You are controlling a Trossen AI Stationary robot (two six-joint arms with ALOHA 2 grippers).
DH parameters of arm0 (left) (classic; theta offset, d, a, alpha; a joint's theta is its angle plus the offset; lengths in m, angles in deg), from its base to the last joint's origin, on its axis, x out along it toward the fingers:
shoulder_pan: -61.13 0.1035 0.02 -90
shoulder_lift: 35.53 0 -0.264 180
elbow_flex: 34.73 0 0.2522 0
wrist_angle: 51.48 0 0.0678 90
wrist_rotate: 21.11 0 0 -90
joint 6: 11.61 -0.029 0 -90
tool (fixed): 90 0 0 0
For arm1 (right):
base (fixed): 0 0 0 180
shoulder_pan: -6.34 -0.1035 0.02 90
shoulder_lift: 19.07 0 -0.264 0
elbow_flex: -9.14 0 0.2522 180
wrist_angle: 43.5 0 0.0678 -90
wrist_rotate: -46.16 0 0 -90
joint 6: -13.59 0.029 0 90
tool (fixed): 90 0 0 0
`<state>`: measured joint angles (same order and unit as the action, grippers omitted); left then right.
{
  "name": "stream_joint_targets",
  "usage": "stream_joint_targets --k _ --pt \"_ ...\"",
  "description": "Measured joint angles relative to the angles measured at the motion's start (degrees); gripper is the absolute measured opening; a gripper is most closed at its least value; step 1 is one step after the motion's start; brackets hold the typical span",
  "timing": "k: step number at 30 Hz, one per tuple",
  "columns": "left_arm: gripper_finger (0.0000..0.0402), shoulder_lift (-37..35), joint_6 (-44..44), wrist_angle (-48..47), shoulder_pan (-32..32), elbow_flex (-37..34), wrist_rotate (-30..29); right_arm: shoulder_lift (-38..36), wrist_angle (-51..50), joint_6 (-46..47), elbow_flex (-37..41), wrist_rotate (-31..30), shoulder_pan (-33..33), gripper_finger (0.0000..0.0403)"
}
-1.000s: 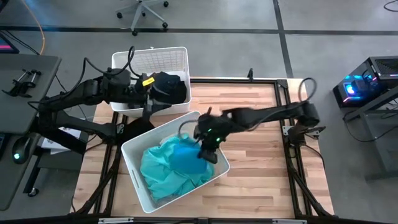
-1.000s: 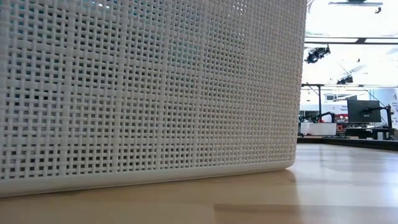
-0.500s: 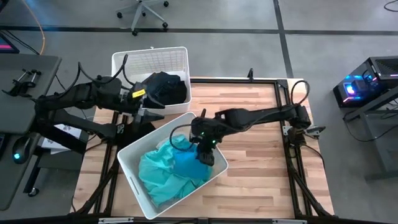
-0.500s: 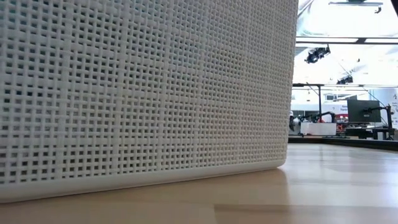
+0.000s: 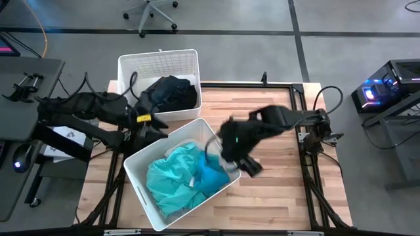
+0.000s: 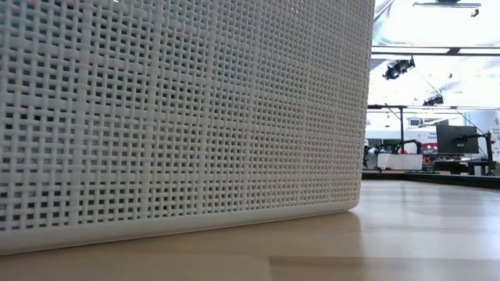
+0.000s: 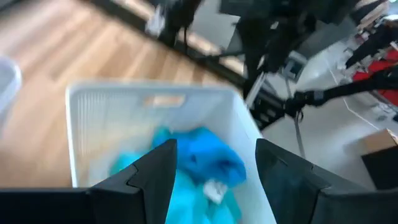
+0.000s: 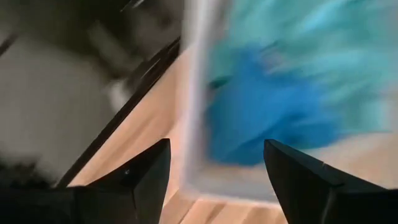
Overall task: Sort clothes
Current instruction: Move the bottom white bin
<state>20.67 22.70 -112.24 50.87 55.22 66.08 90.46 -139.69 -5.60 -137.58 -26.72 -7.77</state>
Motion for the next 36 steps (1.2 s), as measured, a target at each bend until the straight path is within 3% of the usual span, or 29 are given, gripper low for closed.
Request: stream_joint_targets --k 3,7,14,22,29,36 --pt "0.0197 0.14 4.59 -4.42 -2.67 0.0 -0.02 0.04 -3.68 -4.14 3.37 2.53 -2.5 0.0245" --pt "0.0186 0.14 11.67 -12.85 -5.86 0.0 -0.74 0.03 0.01 -5.33 9.57 1.88 -5.42 0.024" --pt "0.0167 0.1 24.79 -24.28 -9.18 -1.14 -3.74 0.03 9.63 9.89 21.11 -9.68 -7.56 0.0172" --pt "0.0155 3.46 23.88 -22.0 -10.12 -8.15 0.21 -0.14 8.91 26.69 24.28 -10.51 -8.89 0.0014" --pt "0.0147 9.54 18.77 -19.54 -9.07 -9.09 -6.75 -1.9 0.89 41.96 24.41 -8.75 -12.93 0.0024" --pt "0.0145 12.57 10.38 -0.74 -7.46 -9.03 -7.27 -5.79 -5.02 51.26 24.41 -4.82 -21.24 0.0005"
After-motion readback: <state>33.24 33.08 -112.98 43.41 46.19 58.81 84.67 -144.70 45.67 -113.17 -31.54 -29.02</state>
